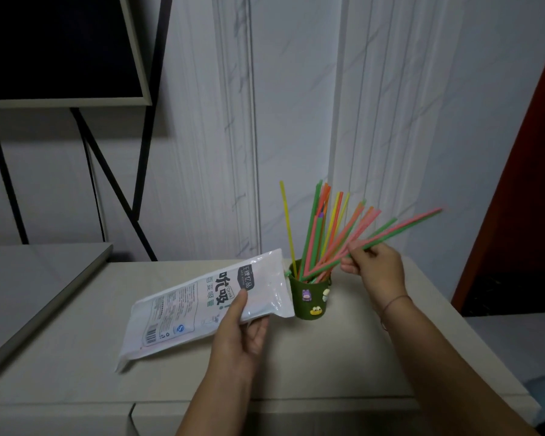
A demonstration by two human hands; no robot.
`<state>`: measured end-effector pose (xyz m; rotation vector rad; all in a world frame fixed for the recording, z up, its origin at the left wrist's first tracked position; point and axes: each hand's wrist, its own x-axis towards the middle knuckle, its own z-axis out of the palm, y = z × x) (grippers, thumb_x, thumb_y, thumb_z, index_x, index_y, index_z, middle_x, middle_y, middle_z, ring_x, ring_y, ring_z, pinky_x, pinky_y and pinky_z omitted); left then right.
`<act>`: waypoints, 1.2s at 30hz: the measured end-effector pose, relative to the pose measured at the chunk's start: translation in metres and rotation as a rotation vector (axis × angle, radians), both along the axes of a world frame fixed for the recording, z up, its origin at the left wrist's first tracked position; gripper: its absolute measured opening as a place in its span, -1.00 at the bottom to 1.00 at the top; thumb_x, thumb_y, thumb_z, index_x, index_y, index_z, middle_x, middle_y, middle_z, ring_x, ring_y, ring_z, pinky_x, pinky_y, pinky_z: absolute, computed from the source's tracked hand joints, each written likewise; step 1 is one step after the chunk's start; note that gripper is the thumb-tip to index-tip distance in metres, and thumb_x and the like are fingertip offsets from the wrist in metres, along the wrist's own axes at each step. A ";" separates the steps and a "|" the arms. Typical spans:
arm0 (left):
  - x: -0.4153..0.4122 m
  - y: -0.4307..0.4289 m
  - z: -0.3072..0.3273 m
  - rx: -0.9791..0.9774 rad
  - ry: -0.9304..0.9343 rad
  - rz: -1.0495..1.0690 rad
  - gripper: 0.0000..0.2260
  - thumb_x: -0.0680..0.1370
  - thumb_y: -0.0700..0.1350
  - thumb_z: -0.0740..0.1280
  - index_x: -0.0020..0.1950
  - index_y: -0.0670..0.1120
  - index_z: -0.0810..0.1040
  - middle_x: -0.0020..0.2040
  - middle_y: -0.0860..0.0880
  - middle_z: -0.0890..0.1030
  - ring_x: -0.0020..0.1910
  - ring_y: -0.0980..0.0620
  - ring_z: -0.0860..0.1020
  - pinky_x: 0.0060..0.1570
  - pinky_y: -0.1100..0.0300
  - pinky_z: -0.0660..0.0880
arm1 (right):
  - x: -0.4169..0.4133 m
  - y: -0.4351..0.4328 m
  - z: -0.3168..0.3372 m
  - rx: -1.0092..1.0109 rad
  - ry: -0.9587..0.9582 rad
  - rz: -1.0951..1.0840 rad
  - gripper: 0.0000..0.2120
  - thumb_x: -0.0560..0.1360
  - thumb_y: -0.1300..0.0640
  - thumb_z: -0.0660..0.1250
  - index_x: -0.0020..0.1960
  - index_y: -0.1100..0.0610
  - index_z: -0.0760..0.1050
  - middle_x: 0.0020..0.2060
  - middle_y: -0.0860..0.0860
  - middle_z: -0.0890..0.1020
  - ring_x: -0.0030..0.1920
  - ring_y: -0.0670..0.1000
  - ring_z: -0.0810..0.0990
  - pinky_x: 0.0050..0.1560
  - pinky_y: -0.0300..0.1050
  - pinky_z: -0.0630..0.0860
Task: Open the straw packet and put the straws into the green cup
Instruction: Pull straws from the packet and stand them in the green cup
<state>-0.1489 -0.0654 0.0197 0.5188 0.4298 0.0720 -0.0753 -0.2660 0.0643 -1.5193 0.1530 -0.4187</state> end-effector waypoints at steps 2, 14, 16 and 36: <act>0.002 -0.003 -0.001 -0.008 -0.007 -0.011 -0.77 0.44 -0.22 0.43 0.05 -0.03 0.54 -0.22 -0.05 0.73 -0.30 0.01 0.70 -0.41 0.15 0.61 | 0.006 0.007 -0.005 -0.206 0.044 -0.004 -0.80 0.50 0.20 0.32 -0.30 0.18 0.49 -0.46 0.06 0.56 -0.47 -0.04 0.54 -0.36 -0.17 0.49; 0.010 -0.010 -0.005 0.127 -0.048 -0.037 -0.77 0.42 -0.22 0.45 0.03 -0.02 0.57 -0.14 -0.02 0.73 -0.21 0.05 0.70 -0.34 0.15 0.63 | 0.004 0.002 -0.020 -0.131 0.040 -0.026 -0.79 0.48 0.14 0.34 -0.27 0.22 0.46 -0.47 0.07 0.50 -0.48 -0.05 0.43 -0.43 -0.22 0.39; 0.009 -0.012 -0.006 0.168 -0.054 -0.045 -0.78 0.42 -0.20 0.46 0.03 -0.01 0.58 -0.14 0.00 0.73 -0.22 0.07 0.70 -0.35 0.19 0.61 | 0.005 0.002 -0.021 -0.129 0.010 -0.064 -0.77 0.51 0.14 0.32 -0.29 0.21 0.45 -0.47 0.07 0.51 -0.47 -0.04 0.44 -0.40 -0.19 0.41; 0.003 -0.007 -0.003 0.270 -0.091 0.000 -0.79 0.42 -0.19 0.46 0.01 0.01 0.58 -0.15 0.07 0.73 -0.22 0.13 0.69 -0.36 0.24 0.60 | -0.016 0.012 -0.028 0.338 0.329 0.228 -0.88 0.51 0.21 0.32 -0.13 0.27 0.50 -0.29 0.14 0.57 -0.37 -0.05 0.58 -0.31 -0.21 0.59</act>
